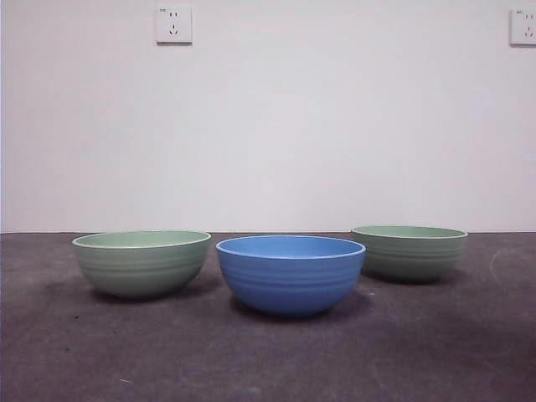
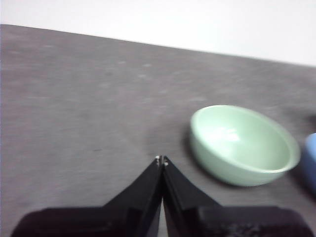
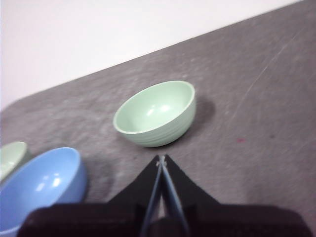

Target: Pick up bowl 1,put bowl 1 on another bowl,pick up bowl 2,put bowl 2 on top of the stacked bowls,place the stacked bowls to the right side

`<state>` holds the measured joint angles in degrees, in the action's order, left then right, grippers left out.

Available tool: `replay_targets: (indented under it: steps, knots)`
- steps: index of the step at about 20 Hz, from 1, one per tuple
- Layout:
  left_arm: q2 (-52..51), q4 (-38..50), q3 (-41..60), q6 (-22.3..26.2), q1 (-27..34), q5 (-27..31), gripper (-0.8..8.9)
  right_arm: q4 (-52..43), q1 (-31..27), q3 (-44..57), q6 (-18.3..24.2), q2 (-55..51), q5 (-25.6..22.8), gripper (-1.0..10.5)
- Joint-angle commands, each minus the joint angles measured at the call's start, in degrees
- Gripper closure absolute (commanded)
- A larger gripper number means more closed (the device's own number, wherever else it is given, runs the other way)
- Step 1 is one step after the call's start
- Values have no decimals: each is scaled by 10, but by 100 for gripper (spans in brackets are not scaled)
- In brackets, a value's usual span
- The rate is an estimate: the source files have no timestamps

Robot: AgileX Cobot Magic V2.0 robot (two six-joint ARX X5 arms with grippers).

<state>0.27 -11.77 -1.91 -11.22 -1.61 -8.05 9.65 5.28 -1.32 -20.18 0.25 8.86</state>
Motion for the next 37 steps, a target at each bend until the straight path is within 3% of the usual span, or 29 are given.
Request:
replay_targets:
  steps: [1,8,13,25,31,37]
  knots:
    - [-2,0,-8,-56,2,-35,820,-4,0,-25,-44,3,2,958]
    - [4,-40,-84,-70,2,-77,820,15,0,-119,-37,65,21,958]
    - [46,-80,-159,-59,2,-98,820,110,1,-218,26,149,70,958]
    - [225,-241,-308,76,2,-250,820,344,1,-433,202,346,215,958]
    - [289,-330,-357,144,0,-291,820,459,2,-487,262,403,228,958]
    - [319,-393,-387,188,0,-299,820,520,2,-495,293,422,226,957]
